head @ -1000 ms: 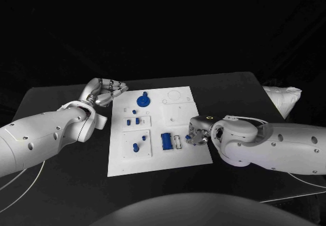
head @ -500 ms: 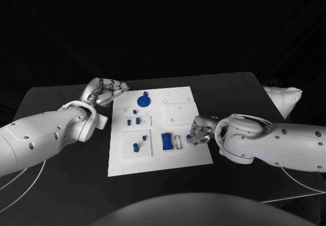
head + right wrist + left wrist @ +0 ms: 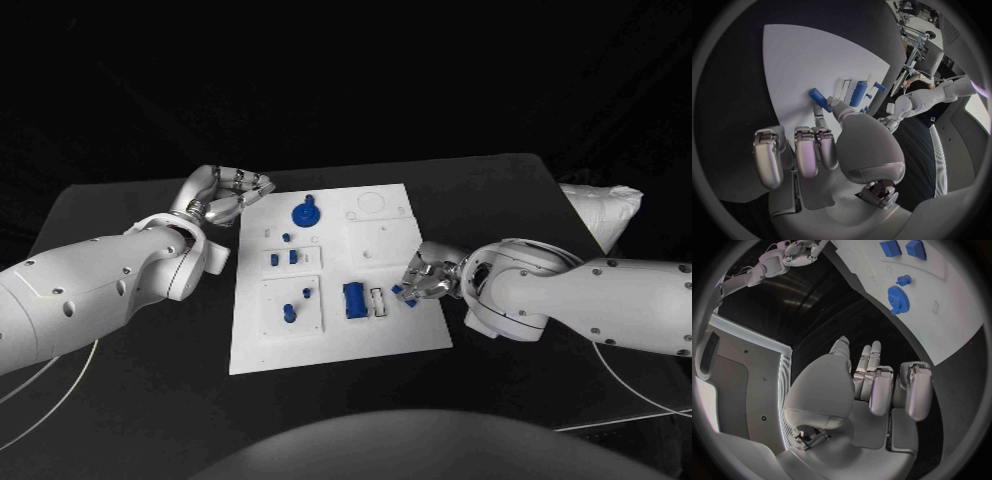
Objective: Assemble the parts on the task board
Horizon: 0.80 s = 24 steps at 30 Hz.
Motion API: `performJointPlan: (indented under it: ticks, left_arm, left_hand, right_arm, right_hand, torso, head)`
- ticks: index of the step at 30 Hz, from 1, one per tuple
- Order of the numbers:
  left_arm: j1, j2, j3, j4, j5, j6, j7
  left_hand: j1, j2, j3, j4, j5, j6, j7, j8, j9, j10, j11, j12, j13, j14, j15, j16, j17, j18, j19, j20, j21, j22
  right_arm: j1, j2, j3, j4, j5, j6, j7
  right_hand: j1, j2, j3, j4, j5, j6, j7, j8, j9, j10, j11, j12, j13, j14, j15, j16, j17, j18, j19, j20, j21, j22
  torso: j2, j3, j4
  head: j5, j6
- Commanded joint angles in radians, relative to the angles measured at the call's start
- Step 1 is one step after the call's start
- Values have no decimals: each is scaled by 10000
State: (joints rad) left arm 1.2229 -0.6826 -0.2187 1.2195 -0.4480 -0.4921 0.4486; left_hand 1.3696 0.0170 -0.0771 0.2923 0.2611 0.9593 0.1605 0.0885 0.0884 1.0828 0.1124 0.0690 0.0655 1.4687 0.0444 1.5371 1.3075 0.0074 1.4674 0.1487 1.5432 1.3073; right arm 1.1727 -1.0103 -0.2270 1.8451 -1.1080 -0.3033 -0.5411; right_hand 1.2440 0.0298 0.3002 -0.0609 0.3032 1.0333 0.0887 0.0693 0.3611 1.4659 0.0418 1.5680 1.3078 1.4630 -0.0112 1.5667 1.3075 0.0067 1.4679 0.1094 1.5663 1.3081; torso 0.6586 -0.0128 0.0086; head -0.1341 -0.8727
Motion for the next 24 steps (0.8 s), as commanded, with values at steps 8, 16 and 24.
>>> performJointPlan:
  ticks: [8,16,24]
  left_arm:
    - [-1,45,6,3,-32,128,44]
    - [0,58,6,-8,-32,126,35]
    - [0,51,6,-3,-32,122,36]
  left_hand:
    - [-11,97,-61,2,40,99,3,-59,-10,3,-52,-10,-3,812,-70,-34,2047,15,778,-61,-44,2518]
    - [-11,97,-61,2,40,99,3,-59,-10,3,-52,-10,-3,812,-70,-34,2047,15,778,-61,-44,2518]
    - [-11,97,-61,2,40,99,3,-59,-10,3,-52,-10,-3,812,-70,-34,2047,15,778,-61,-44,2518]
  right_arm:
    - [219,-47,-69,-9,1874,29,553]
    - [288,7,-70,-128,2486,131,532]
    - [281,87,-74,-328,2301,275,262]
  right_hand:
    - [-15,-35,527,-475,-48,2,19,-7,-660,1049,-105,28,2630,1078,-85,41,2633,-67,1029,-84,45,2627]
    - [-29,-57,503,-472,-83,8,14,-19,-695,1049,-111,28,2630,1078,-91,41,2633,-67,1029,-95,45,2627]
    - [-68,-71,449,-439,-198,49,13,-25,-773,1049,-116,28,2630,1078,-99,41,2633,-67,1029,-119,45,2627]
  torso:
    - [1,-10,10]
    - [-1,-6,0]
    - [4,12,-5]
  head:
    - [-14,1]
    - [-9,1]
    - [32,1]
